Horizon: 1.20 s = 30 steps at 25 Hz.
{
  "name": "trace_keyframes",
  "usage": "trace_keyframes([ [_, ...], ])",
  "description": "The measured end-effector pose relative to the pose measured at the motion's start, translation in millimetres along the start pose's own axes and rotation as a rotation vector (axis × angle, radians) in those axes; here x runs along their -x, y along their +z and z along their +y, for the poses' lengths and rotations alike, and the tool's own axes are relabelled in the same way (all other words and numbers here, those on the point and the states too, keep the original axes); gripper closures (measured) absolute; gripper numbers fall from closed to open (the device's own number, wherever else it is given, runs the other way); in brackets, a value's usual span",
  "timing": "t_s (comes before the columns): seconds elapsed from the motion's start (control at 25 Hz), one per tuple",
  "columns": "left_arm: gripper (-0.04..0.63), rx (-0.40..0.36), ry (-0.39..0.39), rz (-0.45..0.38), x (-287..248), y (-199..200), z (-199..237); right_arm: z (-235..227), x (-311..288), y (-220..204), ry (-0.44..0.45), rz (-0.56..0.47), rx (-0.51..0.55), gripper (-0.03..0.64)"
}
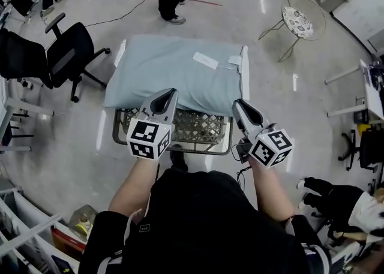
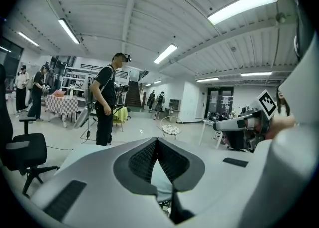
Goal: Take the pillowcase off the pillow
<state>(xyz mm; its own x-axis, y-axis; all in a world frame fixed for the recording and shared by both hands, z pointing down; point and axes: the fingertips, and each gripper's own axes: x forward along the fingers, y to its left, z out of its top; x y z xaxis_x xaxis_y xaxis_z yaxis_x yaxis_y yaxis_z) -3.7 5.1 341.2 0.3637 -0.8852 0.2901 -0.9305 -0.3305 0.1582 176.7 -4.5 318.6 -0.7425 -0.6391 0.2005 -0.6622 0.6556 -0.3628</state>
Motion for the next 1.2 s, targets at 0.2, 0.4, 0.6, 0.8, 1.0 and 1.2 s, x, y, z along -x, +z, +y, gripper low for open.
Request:
trace_keyframes([
  [0.2, 0.591, -0.008, -0.074, 0.05, -30.1, -9.2, 12.5, -19.3, -13.4, -5.7, -0.094, -0.001, -0.027, 0.563],
  [0.4, 0.591, -0.031, -0.154, 0.099, -57.8, -18.3, -4.4, -55.2, -0.2, -15.3, -0.204, -0.001, -0.05, 0.554],
  [0.6, 0.591, -0.041, -0.182, 0.13, -84.1, -25.4, -26.2, -98.1, 23.4, -31.1, -0.276, 0.016, -0.084, 0.549],
  [0.8, 0.591, -0.039, -0.2, 0.181, -113.2, -41.8, -62.0, -148.8, 46.3, -54.2, -0.299, 0.059, -0.134, 0.526],
  [1.0, 0.578, -0.05, -0.205, 0.26, -132.5, -68.2, -99.0, -189.0, 59.8, -87.2, -0.27, 0.119, -0.215, 0.486],
  [1.2, 0.532, -0.062, -0.193, 0.332, -155.8, -103.1, -111.5, -216.9, 55.7, -129.9, -0.237, 0.201, -0.261, 0.453],
])
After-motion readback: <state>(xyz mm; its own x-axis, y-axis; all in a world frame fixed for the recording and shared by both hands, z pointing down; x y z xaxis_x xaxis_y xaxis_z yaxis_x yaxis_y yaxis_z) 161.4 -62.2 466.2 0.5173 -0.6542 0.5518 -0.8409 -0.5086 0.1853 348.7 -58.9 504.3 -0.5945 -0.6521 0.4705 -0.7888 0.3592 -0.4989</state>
